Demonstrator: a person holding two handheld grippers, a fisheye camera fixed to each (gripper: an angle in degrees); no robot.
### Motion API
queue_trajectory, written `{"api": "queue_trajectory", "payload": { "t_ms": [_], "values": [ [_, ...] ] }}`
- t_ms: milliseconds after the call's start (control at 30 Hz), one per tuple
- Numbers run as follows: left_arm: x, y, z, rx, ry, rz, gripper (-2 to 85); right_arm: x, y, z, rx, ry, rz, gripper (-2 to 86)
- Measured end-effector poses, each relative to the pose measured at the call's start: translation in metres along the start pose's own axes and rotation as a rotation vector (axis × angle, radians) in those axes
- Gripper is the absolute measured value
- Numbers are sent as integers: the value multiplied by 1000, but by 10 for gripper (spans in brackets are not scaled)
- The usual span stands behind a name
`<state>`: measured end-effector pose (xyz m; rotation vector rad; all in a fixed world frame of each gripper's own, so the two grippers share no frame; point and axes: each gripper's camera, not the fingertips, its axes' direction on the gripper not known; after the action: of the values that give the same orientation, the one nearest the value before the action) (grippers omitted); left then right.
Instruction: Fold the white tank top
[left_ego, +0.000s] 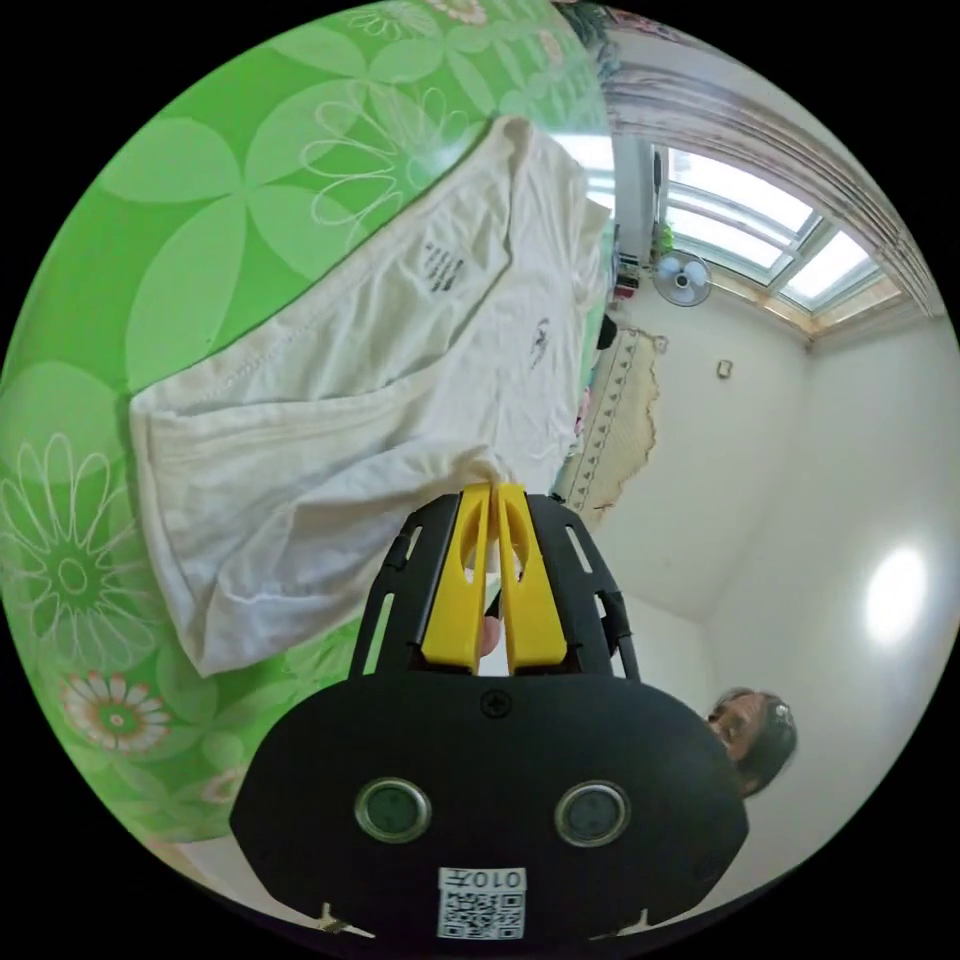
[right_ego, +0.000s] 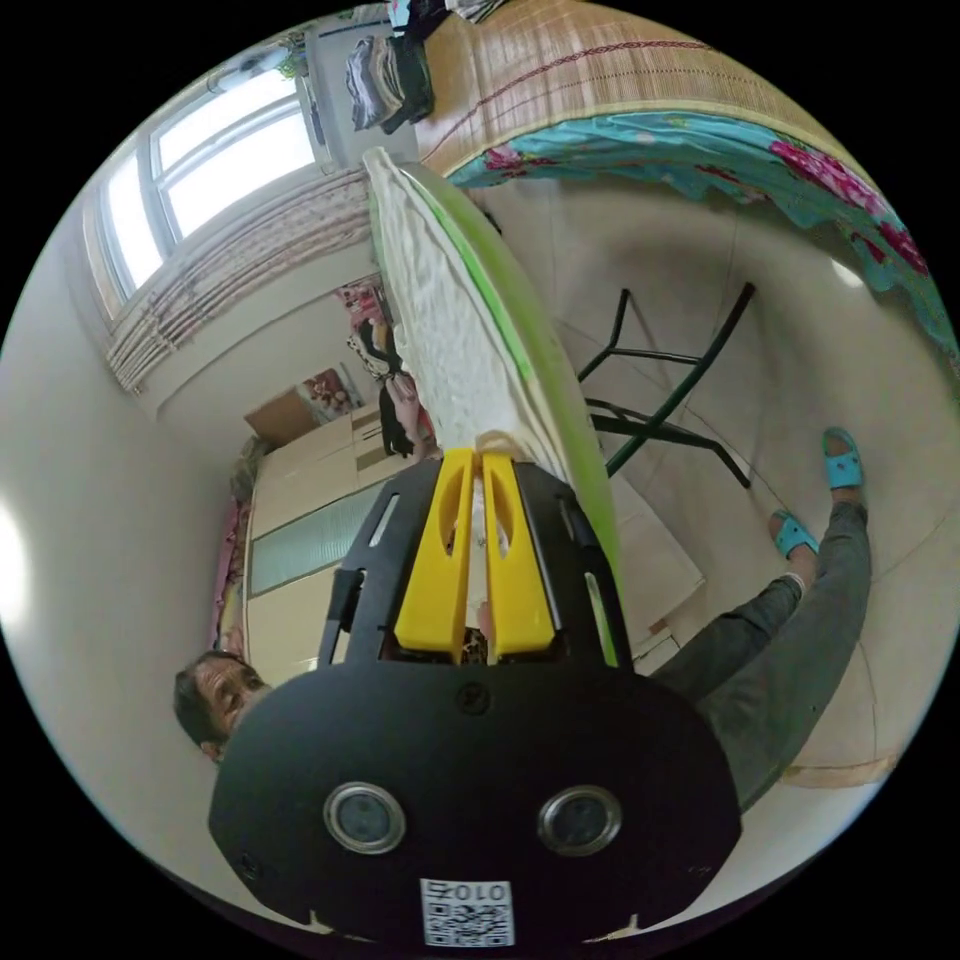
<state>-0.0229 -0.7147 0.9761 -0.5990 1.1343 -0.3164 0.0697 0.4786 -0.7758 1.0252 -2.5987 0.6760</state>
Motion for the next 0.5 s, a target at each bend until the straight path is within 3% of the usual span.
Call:
{"api": "queue_trajectory", "payload": {
  "t_ms": [233,367,433,500],
  "values": [
    [19,-4,-22,163,133,70,0,39,-20,26,61,-38,-65,42],
    [4,-10,-15,238,207,-3,0,71,-40,64,18,-48,-87,52],
    [16,-9,-16,300,158,70,0,81,-43,76,18,0,-110,56],
    [16,-20,4,151,103,23,-1,93,-48,88,27,26,-165,65]
  ]
}}
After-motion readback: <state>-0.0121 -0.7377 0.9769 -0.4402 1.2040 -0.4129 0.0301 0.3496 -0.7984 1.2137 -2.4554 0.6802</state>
